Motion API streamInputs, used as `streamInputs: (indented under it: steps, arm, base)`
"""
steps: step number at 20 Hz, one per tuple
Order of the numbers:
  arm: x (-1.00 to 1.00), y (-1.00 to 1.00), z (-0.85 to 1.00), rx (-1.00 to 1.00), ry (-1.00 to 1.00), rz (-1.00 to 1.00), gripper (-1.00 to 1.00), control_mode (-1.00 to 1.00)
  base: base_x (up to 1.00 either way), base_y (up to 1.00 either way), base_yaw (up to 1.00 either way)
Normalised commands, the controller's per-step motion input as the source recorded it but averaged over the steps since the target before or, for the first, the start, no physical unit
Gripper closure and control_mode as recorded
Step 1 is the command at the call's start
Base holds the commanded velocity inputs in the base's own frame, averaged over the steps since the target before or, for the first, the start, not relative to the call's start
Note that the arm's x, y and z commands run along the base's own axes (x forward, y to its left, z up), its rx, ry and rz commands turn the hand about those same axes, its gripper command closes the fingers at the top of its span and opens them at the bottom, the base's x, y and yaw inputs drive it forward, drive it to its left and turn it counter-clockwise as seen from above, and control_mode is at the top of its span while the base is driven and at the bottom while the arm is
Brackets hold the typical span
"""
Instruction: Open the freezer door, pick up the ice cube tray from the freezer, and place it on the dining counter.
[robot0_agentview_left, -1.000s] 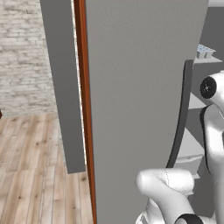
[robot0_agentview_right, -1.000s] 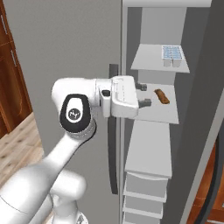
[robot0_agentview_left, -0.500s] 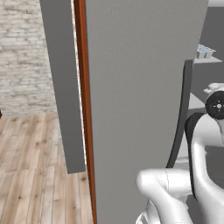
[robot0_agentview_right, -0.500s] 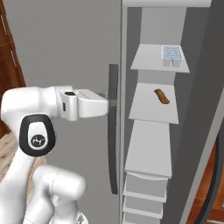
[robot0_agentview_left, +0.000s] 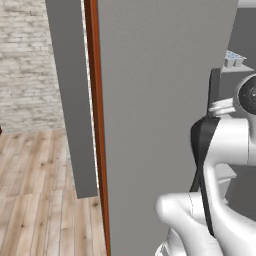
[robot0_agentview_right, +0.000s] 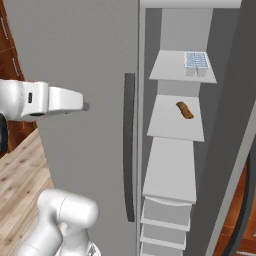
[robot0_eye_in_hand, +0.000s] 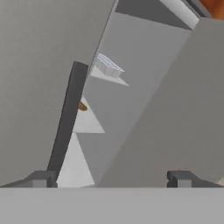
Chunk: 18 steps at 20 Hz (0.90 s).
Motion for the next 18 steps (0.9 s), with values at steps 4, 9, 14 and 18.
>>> streamInputs:
  steps: [4, 9, 14, 18]
  arm:
    - [-0.23, 0.85, -0.01, 0.21, 0.23, 0.12, -1.0, -1.0]
    - [-0.17, 0.29, -0.17, 0.37, 0.16, 0.17, -1.0, -1.0]
    - [0.0, 0.0, -0.61, 0.35, 0.0, 0.23, -1.0, -1.0]
    - [0.0, 0.02, -0.25, 0.07, -0.06, 0.11, -1.0, -1.0]
  base:
    - [0.0, 0.0, 0.0]
    - [0.0, 0.0, 0.0]
    - [0.0, 0.0, 0.0]
    - [0.0, 0.0, 0.0]
